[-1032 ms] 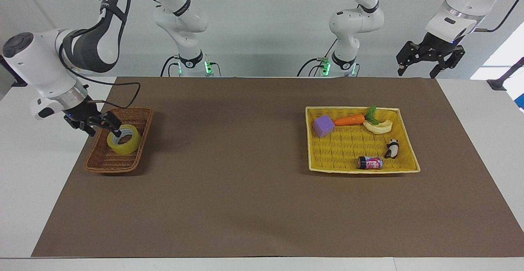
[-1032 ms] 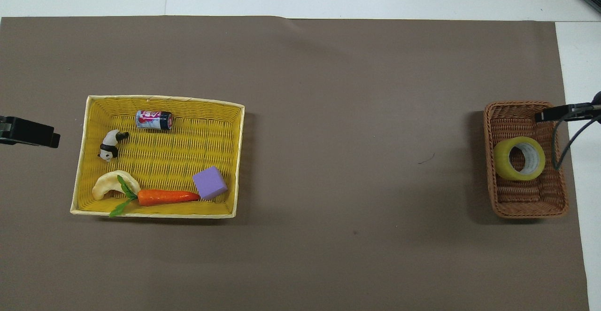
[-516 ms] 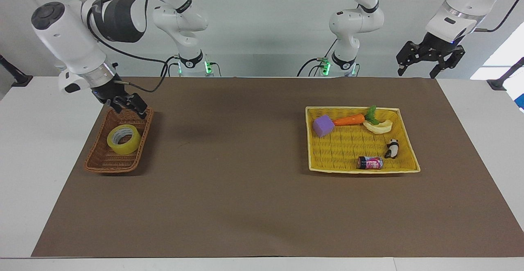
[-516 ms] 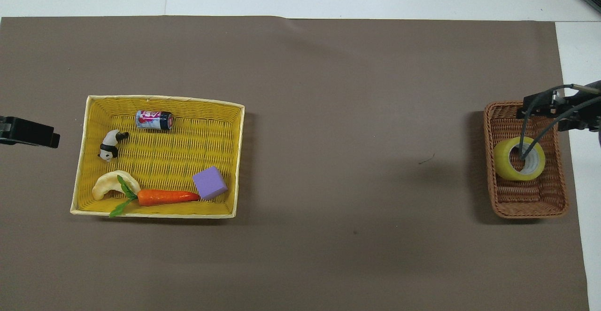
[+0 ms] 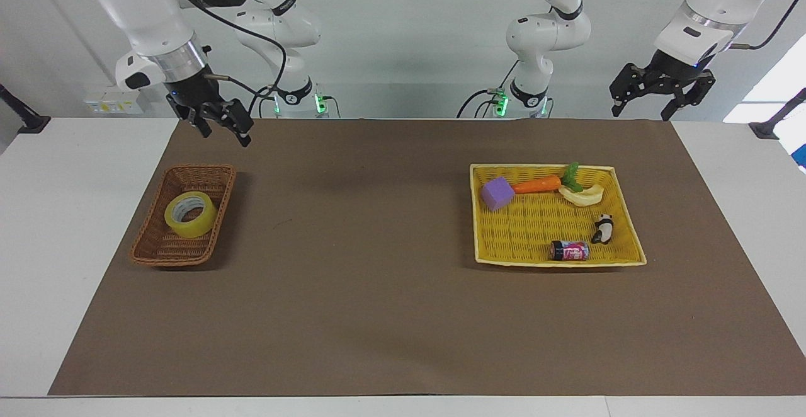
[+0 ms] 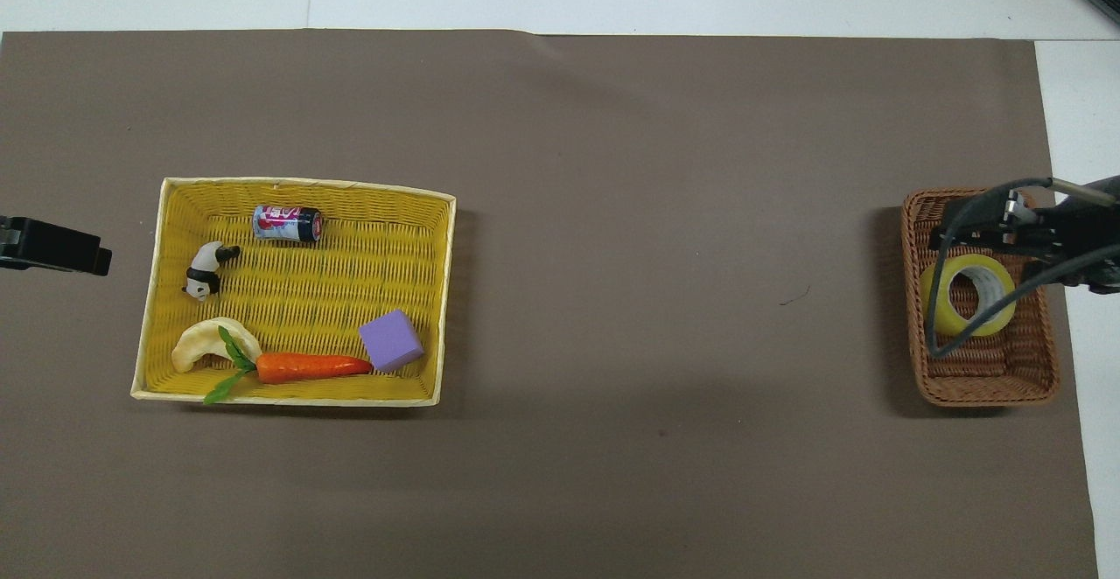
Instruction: Move tape to another basket
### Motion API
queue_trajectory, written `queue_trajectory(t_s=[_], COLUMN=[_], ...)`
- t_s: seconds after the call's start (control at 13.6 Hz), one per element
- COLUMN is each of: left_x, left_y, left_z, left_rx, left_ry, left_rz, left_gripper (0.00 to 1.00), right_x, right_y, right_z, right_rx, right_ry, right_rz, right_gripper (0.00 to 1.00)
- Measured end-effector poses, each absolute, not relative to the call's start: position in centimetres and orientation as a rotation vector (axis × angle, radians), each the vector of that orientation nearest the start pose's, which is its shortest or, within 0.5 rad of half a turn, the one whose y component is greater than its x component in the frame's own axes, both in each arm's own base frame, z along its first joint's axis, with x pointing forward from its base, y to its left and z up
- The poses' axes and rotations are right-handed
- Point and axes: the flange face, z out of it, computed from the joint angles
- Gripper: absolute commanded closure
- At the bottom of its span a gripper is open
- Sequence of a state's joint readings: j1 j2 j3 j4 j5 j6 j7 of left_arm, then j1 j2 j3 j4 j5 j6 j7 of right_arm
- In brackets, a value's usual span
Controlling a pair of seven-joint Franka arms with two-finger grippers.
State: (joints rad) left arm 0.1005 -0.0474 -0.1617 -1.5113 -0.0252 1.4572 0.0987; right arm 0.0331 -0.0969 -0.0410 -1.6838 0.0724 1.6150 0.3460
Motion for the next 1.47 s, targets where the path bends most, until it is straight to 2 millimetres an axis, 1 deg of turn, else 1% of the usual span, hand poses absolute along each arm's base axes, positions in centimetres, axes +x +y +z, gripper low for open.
queue_trajectory(t_s=[0.15,0.29,0.52,0.59,0.81,1.11,1.47], left_x=[52.7,52.7,52.7,52.7,52.7,52.7,52.7], left_y=[-3.8,-3.8,-3.8,-3.8,-3.8,-3.8,-3.8], left_z=[66.8,66.8,66.8,66.8,66.8,66.8,66.8], left_rx=[-3.149,-3.149,-3.149,-3.149,-3.149,-3.149,-3.149], left_ry=[0.256,0.256,0.256,0.256,0.256,0.256,0.256], left_rz=[0.011,0.011,0.011,0.011,0.011,0.011,0.011], left_gripper=[0.0,0.0,0.0,0.0,0.0,0.0,0.0], right_x=[51.2,50.4,50.5,50.5,50.4,50.0,49.9], right_y=[-0.2,-0.5,-1.3,-1.6,-2.4,-2.5,-2.3], right_z=[65.4,66.9,66.7,66.7,66.8,68.2,68.2], right_rx=[-3.042,-3.055,-3.073,-3.075,-3.101,-3.116,-3.117], right_ry=[0.495,0.44,0.298,0.276,0.245,0.237,0.231], right_rz=[-0.018,-0.025,-0.025,-0.024,-0.028,-0.037,-0.026], right_gripper=[0.0,0.0,0.0,0.0,0.0,0.0,0.0])
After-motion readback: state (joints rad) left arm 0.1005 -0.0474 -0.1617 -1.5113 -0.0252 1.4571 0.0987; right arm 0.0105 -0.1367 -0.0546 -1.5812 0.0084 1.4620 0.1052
